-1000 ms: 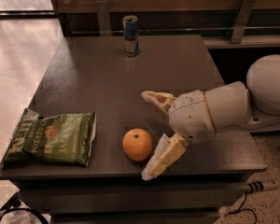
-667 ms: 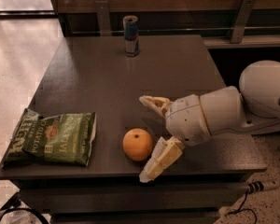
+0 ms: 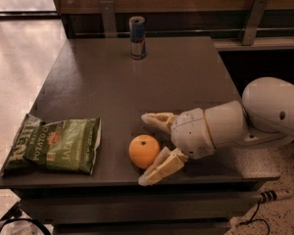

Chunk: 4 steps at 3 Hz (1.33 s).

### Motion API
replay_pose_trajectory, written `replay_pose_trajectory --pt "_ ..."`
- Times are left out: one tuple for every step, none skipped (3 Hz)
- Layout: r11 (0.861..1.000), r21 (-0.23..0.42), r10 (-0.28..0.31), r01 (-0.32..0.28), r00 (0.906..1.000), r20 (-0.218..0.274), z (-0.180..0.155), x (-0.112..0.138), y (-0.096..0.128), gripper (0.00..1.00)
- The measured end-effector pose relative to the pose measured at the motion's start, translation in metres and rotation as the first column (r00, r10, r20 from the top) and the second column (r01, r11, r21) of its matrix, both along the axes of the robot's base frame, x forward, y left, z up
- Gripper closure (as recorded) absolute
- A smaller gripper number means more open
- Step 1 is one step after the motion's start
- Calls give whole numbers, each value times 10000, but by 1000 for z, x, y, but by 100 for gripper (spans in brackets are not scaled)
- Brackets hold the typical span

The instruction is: Move orange near redbull can

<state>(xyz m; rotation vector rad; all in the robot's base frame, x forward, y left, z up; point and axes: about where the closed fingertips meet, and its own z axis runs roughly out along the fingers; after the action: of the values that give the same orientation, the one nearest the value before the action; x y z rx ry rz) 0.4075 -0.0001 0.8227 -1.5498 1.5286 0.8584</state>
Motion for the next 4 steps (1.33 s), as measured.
replay_pose_trajectory --pt "10000 -19 41 -41 10000 23 1 -1 2 40" --pt "10000 -36 80 -80 10000 44 2 -2 4 64" --pt "9999 -53 117 -117 9999 65 3 -3 5 87" --pt "9999 -70 155 -154 9998 86 4 -4 7 100"
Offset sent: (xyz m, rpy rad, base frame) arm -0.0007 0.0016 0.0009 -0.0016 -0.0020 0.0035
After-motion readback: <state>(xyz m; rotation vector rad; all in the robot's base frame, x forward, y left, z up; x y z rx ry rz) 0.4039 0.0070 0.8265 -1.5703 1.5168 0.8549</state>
